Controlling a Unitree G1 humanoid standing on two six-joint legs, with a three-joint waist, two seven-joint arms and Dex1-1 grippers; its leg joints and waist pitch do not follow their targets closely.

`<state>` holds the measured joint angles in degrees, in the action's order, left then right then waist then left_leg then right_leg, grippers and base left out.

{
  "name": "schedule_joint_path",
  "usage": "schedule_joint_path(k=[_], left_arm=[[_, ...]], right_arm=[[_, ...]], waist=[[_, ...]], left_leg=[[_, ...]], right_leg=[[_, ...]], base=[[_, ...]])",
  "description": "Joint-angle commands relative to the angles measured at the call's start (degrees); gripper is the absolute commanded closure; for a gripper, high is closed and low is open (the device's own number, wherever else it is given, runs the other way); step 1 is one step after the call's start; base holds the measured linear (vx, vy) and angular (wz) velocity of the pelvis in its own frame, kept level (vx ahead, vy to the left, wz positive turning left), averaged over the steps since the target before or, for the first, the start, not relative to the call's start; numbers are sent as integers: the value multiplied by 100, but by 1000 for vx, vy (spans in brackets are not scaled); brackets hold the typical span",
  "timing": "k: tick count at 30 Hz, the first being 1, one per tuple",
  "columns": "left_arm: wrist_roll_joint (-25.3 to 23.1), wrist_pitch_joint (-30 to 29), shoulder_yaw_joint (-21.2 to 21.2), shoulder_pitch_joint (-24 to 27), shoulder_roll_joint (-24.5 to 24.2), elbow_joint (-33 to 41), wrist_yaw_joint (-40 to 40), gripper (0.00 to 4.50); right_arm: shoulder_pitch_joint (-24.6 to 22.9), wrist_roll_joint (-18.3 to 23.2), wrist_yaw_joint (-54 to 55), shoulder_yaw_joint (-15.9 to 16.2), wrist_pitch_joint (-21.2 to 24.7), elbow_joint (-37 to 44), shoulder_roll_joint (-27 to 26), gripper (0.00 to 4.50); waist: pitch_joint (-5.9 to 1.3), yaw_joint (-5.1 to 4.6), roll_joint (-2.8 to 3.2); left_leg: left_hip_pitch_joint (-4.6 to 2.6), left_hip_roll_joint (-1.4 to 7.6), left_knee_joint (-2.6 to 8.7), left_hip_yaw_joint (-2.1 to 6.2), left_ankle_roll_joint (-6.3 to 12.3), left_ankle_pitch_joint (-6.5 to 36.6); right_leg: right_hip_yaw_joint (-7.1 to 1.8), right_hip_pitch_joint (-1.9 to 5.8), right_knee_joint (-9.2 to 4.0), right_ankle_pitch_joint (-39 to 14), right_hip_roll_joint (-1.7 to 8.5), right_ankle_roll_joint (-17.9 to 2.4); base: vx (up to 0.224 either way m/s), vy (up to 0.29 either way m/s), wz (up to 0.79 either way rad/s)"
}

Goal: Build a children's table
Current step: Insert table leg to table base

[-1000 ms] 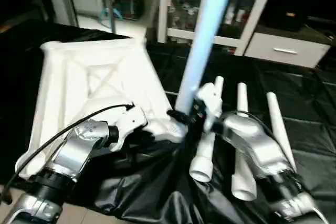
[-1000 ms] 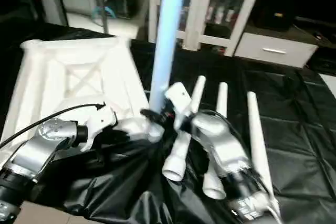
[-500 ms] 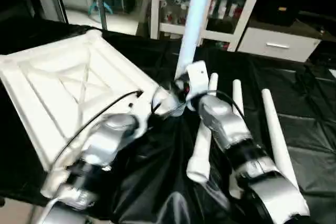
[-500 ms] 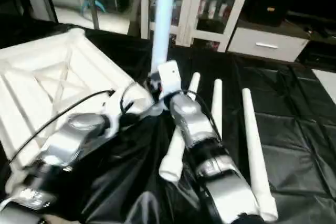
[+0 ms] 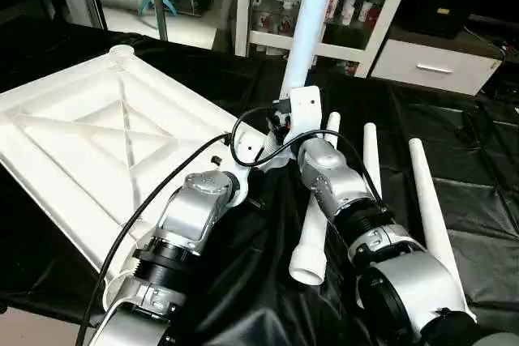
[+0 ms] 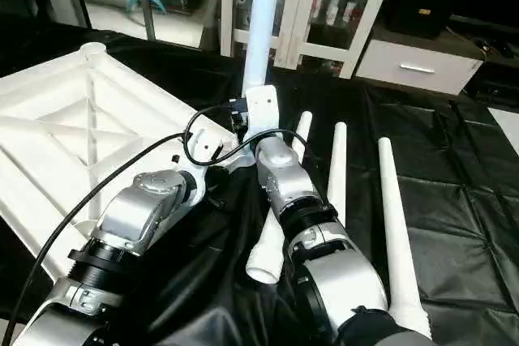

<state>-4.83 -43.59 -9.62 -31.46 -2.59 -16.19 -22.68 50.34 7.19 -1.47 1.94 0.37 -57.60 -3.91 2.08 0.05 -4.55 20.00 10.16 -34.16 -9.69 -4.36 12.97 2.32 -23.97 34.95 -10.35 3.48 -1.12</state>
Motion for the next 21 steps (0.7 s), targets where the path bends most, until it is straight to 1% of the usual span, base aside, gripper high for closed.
schedule_joint_path(k=[1, 2, 3, 4, 5, 6, 7, 8, 9, 10, 11, 12, 13, 15, 17, 18, 19, 20, 21], left_arm=[[226, 51, 12, -111, 109, 430, -69, 450], [233, 42, 10, -100, 93, 443, -75, 450], [238, 40, 9, -94, 82, 449, -81, 450], [243, 38, 1, -83, 59, 460, -100, 450], [247, 35, -5, -72, 43, 473, -116, 450], [250, 38, -10, -56, 25, 484, -133, 450], [252, 38, -16, -40, 8, 496, -148, 450], [255, 38, -25, -29, -9, 504, -175, 450], [259, 40, -30, -14, -22, 515, -196, 450], [262, 62, -38, 9, -56, 526, -235, 450], [264, 67, -41, 18, -70, 533, -249, 450], [261, 83, -47, 21, -91, 527, -268, 450], [257, 102, -61, 20, -121, 517, -292, 450], [257, 110, -69, 24, -144, 516, -312, 450], [260, 115, -66, 24, -155, 512, -321, 450], [275, 109, -84, 29, -209, 522, -369, 450], [275, 109, -84, 29, -209, 522, -369, 450], [278, 107, -135, 44, -284, 542, -466, 450], [279, 105, -145, 48, -297, 548, -486, 450]], right_arm=[[-234, 48, -66, -107, 243, -642, 8, 266], [-213, 92, -160, -163, 188, -641, 4, 231], [-194, 63, -177, -158, 157, -638, 23, 210], [-173, 68, -247, -179, 119, -635, 38, 194], [-156, 74, -322, -190, 99, -627, 50, 188], [-139, 65, -417, -179, 73, -603, 74, 188], [-129, 65, -501, -173, 53, -574, 90, 179], [-119, 78, -612, -180, 52, -533, 107, 170], [-112, 101, -742, -187, 80, -480, 125, 158], [-121, 138, -1105, -163, 174, -339, 168, 151], [-128, 136, -1209, -149, 191, -294, 180, 145], [-156, 180, -1416, -136, 236, -165, 208, 138], [-195, 252, -1666, -137, 308, 16, 245, 138], [-235, 315, -1813, -147, 366, 168, 272, 114], [-270, 370, -1941, -147, 416, 291, 297, 106], [-422, 552, -2431, -91, 638, 767, 427, 101], [-422, 552, -2431, -91, 638, 767, 427, 94], [-589, 681, -2805, -11, 851, 1236, 598, 71], [-619, 701, -2868, 3, 885, 1321, 633, 65]], waist=[[-262, 66, 38], [-262, 65, 39], [-267, 67, 38], [-269, 64, 51], [-279, 66, 59], [-297, 93, 60], [-334, 99, 32], [-322, 106, 33], [-306, 105, 45], [-302, 106, 43], [-305, 111, 53], [-296, 110, 45], [-295, 120, 46], [-295, 119, 60], [-295, 125, 54], [-288, 145, 91], [-305, 154, 74], [-304, 157, 55], [-301, 195, 54]], left_leg=[[36, 249, 426, 49, 267, 731], [37, 249, 427, 48, 279, 737], [37, 251, 423, 51, 297, 712], [29, 256, 423, 51, 317, 681], [14, 256, 411, 45, 330, 645], [22, 250, 391, 30, 368, 475], [35, 242, 358, 28, 473, 120], [46, 237, 363, 29, 552, -10], [45, 240, 354, 21, 688, -44], [43, 243, 348, 14, 768, 3], [44, 250, 346, 21, 789, 10], [48, 256, 346, 17, 830, 58], [42, 269, 349, 22, 830, 84], [31, 283, 350, 28, 805, 81], [31, 278, 344, 25, 800, 31], [24, 277, 344, 29, 814, -2], [13, 291, 330, 28, 853, -91], [22, 274, 327, 27, 895, -150], [27, 281, 318, 27, 940, -215]], right_leg=[[-244, 306, -372, -768, 434, -1131], [-242, 305, -371, -765, 435, -1139], [-241, 312, -363, -727, 434, -1158], [-240, 307, -357, -667, 430, -1189], [-238, 302, -348, -600, 430, -1233], [-243, 310, -321, -360, 435, -1332], [-247, 357, -240, 182, 426, -1418], [-242, 359, -230, 371, 418, -1474], [-235, 346, -237, 452, 422, -1540], [-235, 357, -246, 407, 428, -1595], [-235, 364, -242, 378, 438, -1615], [-236, 364, -258, 276, 442, -1642], [-237, 365, -265, 166, 454, -1646], [-230, 354, -266, 86, 453, -1685], [-234, 365, -259, 127, 451, -1706], [-234, 371, -257, 187, 447, -1714], [-235, 368, -232, 341, 447, -1738], [-230, 382, -232, 414, 423, -1747], [-236, 388, -225, 459, 445, -1753]], base=[[0, 0, 0], [0, 0, 0], [0, 0, 0], [0, 0, 0], [0, 0, 0], [0, 0, 0], [0, 0, 0], [0, 0, 0], [0, 0, 0], [0, 0, 0], [0, 0, 0], [0, 0, 0], [0, 0, 0], [0, 0, 0], [0, 0, 0], [0, 0, 0], [0, 0, 0], [0, 0, 0], [0, 0, 0]])
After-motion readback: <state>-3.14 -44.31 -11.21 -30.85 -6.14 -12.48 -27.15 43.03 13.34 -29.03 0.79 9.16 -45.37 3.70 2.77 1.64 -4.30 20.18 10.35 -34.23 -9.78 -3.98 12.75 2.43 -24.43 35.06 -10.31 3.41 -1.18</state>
